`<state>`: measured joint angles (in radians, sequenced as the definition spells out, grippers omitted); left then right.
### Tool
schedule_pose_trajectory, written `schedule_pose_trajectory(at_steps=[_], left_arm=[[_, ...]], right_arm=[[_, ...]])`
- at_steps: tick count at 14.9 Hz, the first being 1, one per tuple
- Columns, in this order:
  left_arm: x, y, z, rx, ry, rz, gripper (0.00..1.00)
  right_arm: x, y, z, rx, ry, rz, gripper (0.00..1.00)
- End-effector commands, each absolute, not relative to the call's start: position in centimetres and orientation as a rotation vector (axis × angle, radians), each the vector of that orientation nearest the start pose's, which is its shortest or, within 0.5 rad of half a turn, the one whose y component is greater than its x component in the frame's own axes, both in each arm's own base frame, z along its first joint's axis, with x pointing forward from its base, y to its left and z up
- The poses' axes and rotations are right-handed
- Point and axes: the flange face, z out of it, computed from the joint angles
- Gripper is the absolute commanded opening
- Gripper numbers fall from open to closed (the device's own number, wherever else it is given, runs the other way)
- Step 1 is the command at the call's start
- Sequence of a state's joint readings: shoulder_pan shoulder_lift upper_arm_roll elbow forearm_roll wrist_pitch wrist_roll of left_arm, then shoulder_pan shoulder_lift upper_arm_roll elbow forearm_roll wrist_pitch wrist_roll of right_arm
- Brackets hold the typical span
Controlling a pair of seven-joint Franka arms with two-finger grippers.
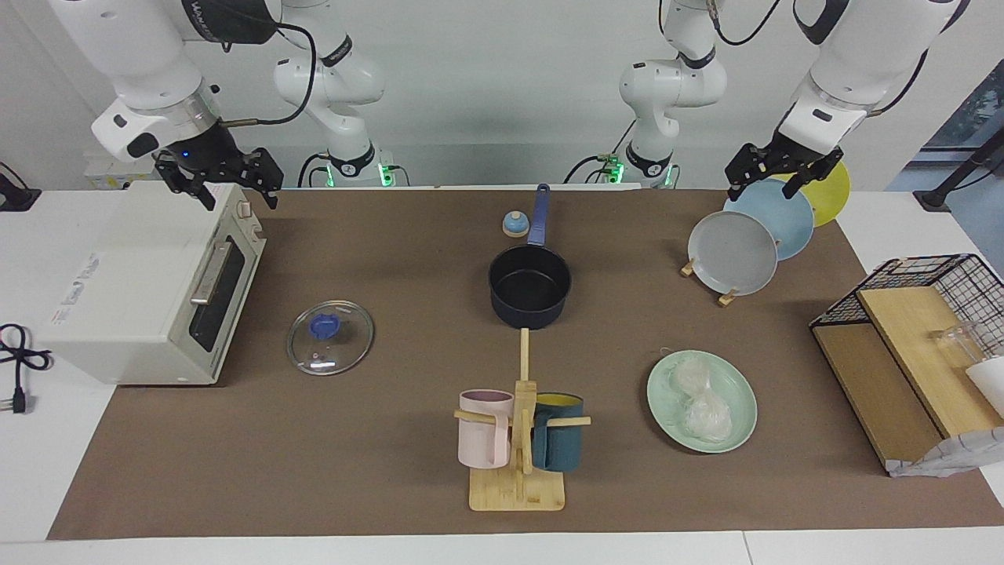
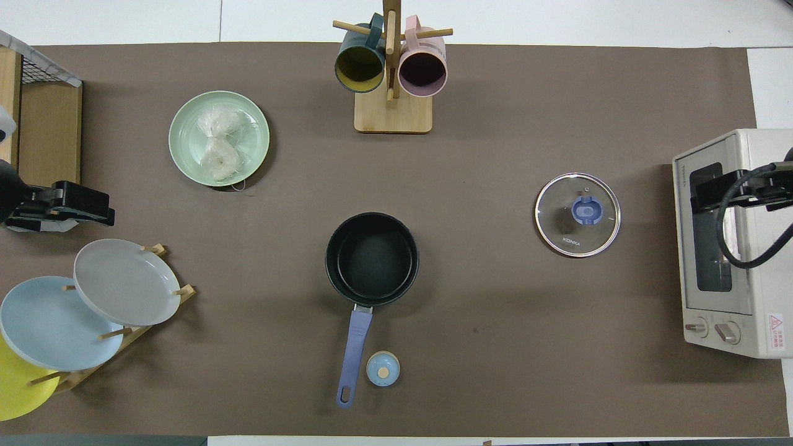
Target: Transfer vermicelli from plate to pot
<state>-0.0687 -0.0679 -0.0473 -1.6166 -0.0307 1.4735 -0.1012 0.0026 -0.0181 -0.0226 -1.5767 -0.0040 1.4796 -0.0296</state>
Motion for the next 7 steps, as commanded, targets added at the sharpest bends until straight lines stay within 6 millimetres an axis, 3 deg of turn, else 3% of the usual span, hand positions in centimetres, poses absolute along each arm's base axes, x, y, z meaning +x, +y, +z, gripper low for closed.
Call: schedule_pose_trajectory(at_steps=[1,7], left_arm=[[52.04,-5.90,63.50,-3.146,0.066,0.093,1.00],[52.17,-5.78,63.49,-3.151,0.078,0.074,1.00]], right_arm=[[53.38,-1.29,62.47,-3.126,0.006,0.131,1.00],[53.33,-1.29,62.55,-3.126,0.006,0.129,1.00]])
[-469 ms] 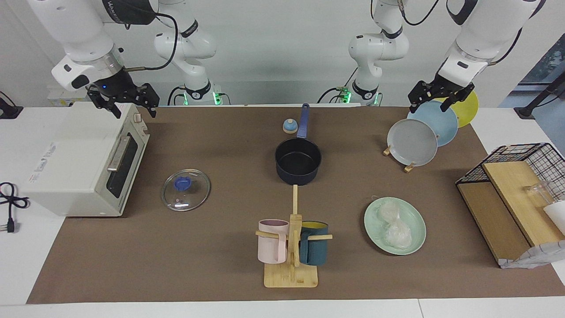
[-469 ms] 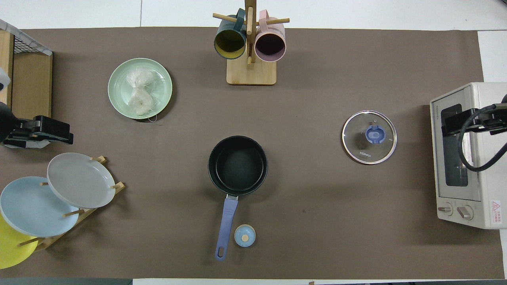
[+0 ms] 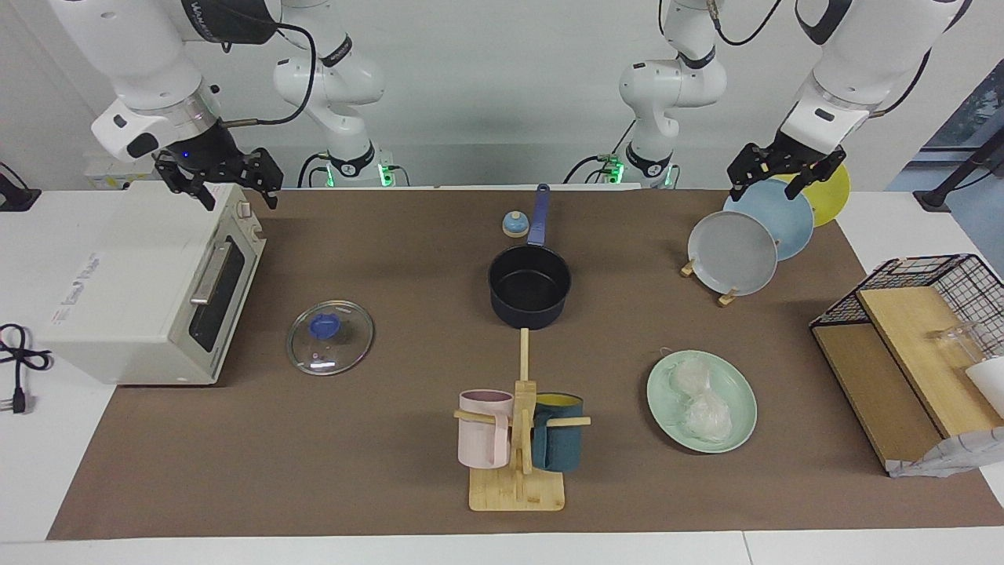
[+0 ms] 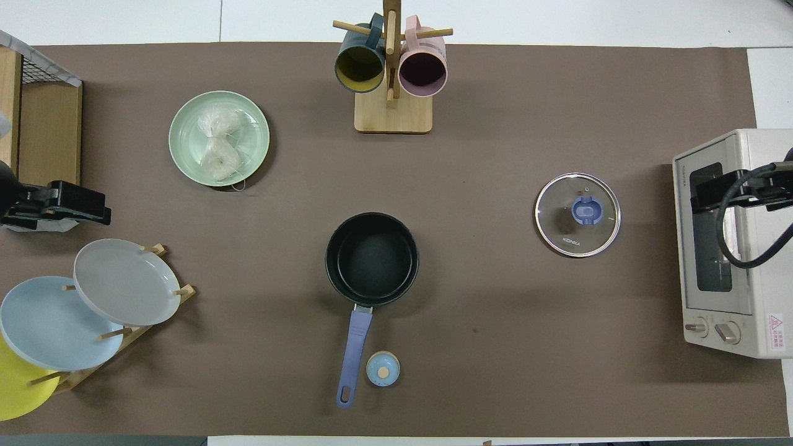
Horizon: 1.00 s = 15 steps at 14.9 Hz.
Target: Transfer vermicelli from plate to pot
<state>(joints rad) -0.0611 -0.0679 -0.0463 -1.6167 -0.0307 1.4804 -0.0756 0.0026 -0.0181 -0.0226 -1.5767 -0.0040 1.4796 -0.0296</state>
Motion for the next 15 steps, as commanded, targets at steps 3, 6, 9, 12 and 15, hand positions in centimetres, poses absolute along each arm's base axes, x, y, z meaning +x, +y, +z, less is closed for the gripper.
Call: schedule_pose_trajectory(at_steps=[3,6,9,12,15], left_arm=[[52.2,-5.8,63.5,-3.151,0.078,0.067,1.00],[52.5,-6.3,63.6,-3.150,0.090,0.033,1.00],[52.9,-6.1,63.5,-3.153,0.070,-0.003,1.00],[54.1,-6.6,61.2,-3.155,0.079,0.000,1.00],[56.1,-6.9,58.5,-3.163,0.082,0.025,1.00]], right_arm=[[53.4,-1.3,62.6,-3.126,0.006,0.124,1.00],[53.2,-0.7,62.3,-3.124,-0.032,0.146,1.00],[53.3,-0.7,62.4,-3.126,-0.025,0.129,1.00],[53.6,0.0,62.4,-3.124,-0.049,0.110,1.00],[54.4,0.0,61.4,-3.125,-0.050,0.028,1.00]])
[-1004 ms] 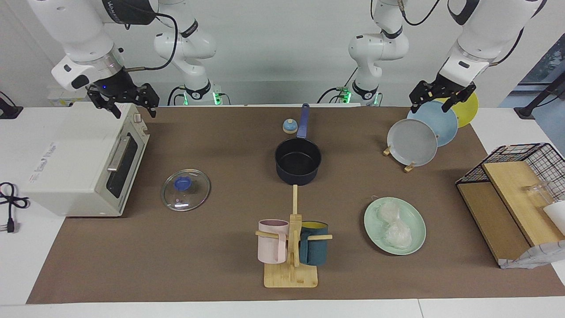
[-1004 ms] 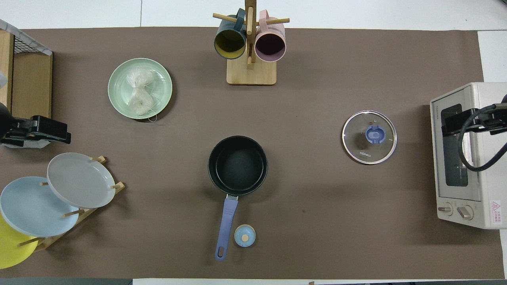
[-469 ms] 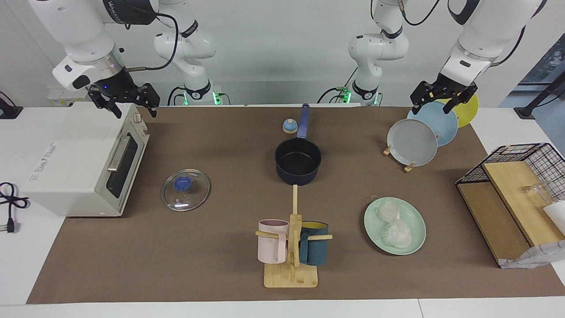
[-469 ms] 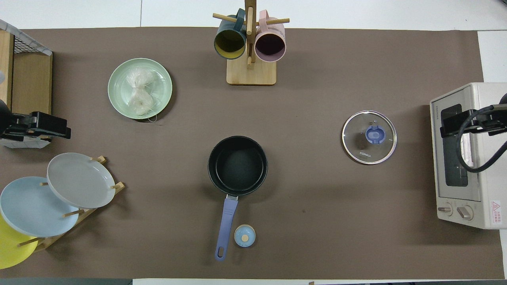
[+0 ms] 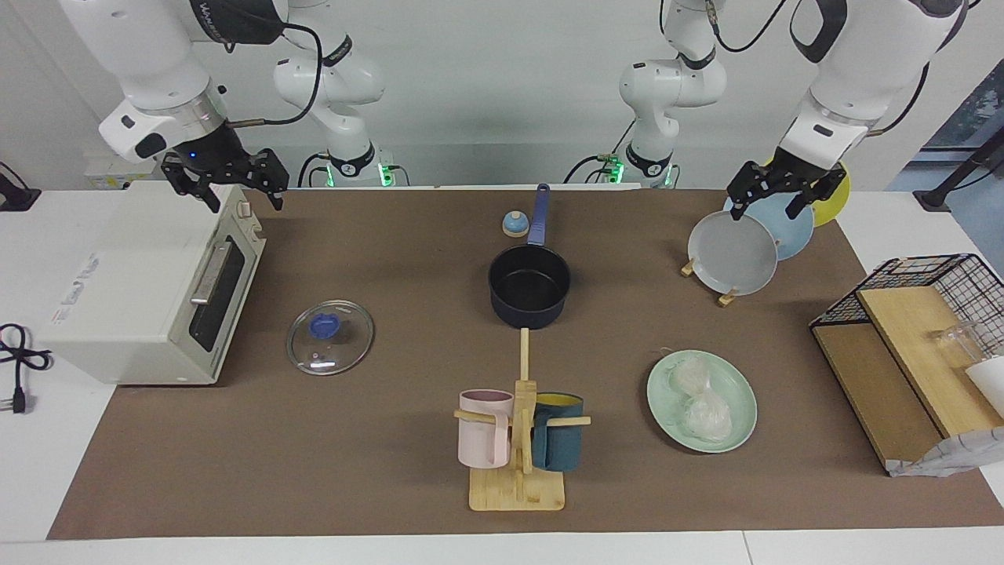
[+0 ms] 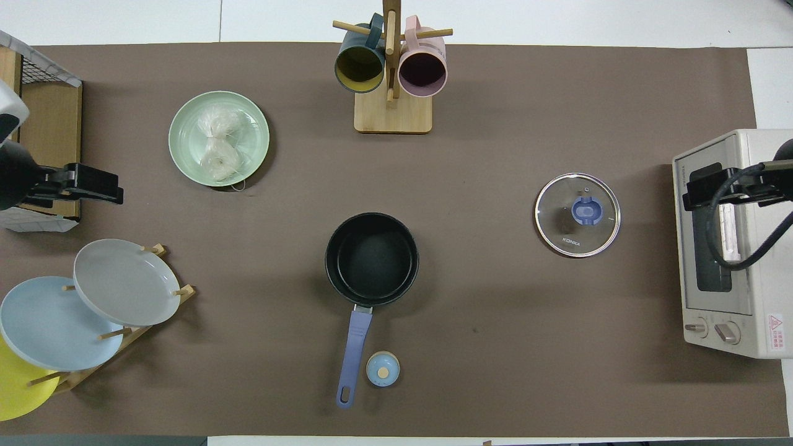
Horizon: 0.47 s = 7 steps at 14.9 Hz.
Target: Transfer vermicelli from plate to pot
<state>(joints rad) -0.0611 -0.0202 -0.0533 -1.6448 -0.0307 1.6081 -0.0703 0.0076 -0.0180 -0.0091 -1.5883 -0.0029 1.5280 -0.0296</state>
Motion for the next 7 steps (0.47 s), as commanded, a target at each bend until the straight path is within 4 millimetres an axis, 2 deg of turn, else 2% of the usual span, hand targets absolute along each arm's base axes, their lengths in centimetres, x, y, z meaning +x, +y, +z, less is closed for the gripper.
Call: schedule_pose_trajectory(at_steps=[1,3,5,7], left_arm=[[56.8,-7.3,57.3,-3.164,0.090,0.028,1.00],[58.7,-9.3,54.2,-3.167,0.131,0.032,1.00],[61.0,-10.0,50.4,-3.182,0.134,0.008,1.00],[62.6,-12.0,46.9,-3.186,0.179,-0.037,1.00]], right_arm=[[54.6,0.1,60.9,-3.121,-0.051,0.007,1.00],[55.5,1.8,58.7,-3.120,-0.097,-0.019,1.00],[57.4,1.9,55.1,-3.119,-0.095,0.024,1.00],[58.1,2.6,51.7,-3.120,-0.126,-0.007,1.00]])
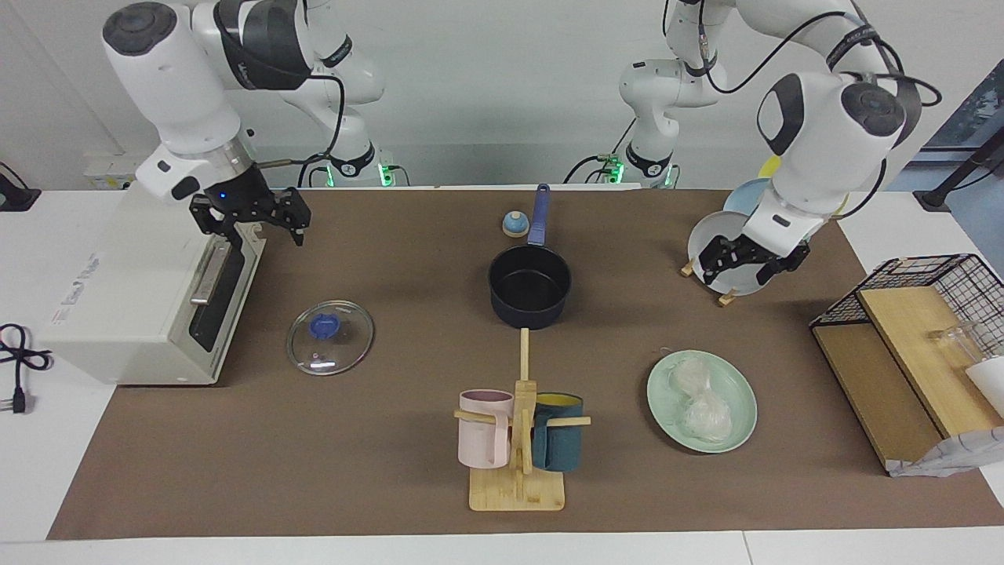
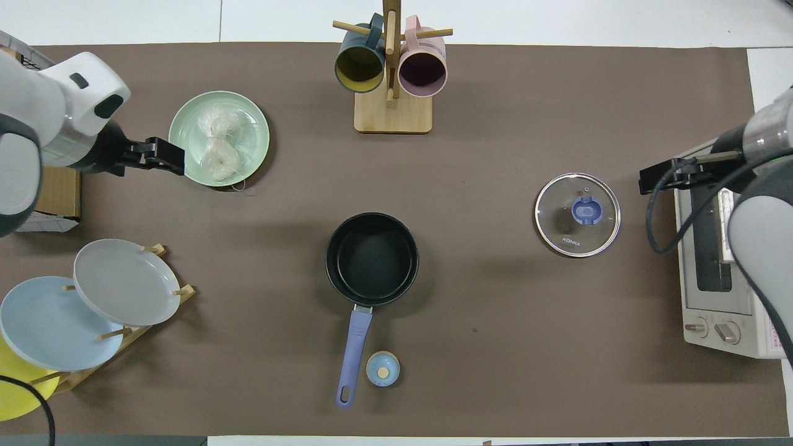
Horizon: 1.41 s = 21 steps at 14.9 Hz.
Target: Transfer vermicelli from plate to pot
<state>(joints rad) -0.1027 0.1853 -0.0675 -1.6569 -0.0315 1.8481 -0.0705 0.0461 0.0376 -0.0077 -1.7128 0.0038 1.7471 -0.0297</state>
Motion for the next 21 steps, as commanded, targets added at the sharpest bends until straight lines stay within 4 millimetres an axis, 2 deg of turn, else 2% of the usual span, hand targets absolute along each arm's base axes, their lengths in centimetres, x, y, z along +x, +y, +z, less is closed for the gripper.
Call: schedule_pose_trajectory(at_steps=[1,6,8,9,11,13,15,19,20,21], left_arm=[[63.4,-12.5,45.3,-3.188,0.191,-0.056,1.00],[65.3,-12.9,38.1,-3.175,0.299,-0.104,1.00],[66.0,-12.8,36.3,-3.177,0.292,-0.123,1.00],[66.2,-12.4,35.2,-3.179,0.280,-0.124,1.00],[66.6,-12.2,35.0,-3.181,0.271,-0.160,1.00],[67.0,-12.5,33.5,-3.180,0.276,-0.187,1.00],[67.0,-12.9,32.0,-3.179,0.278,-0.199,1.00],[67.0,-12.5,31.7,-3.099,0.365,-0.192,1.00],[67.0,-12.6,31.7,-3.100,0.362,-0.194,0.93],[67.0,-12.4,31.7,-3.100,0.358,-0.194,0.63]], right_arm=[[58.0,2.8,50.3,-3.117,-0.189,-0.012,1.00],[58.2,3.0,46.4,-3.115,-0.232,-0.017,1.00],[57.7,5.1,44.4,-3.112,-0.295,-0.077,1.00],[57.7,5.2,43.1,-3.111,-0.302,-0.075,1.00],[57.8,5.2,40.7,-3.112,-0.308,-0.056,1.00],[57.6,5.1,39.1,-3.111,-0.321,-0.053,1.00],[58.1,4.8,37.3,-3.100,-0.415,-0.025,1.00],[58.7,4.5,33.6,-3.104,-0.361,0.011,1.00],[58.7,4.5,33.4,-3.106,-0.350,0.016,1.00],[58.7,4.5,33.4,-3.106,-0.350,0.016,1.00]])
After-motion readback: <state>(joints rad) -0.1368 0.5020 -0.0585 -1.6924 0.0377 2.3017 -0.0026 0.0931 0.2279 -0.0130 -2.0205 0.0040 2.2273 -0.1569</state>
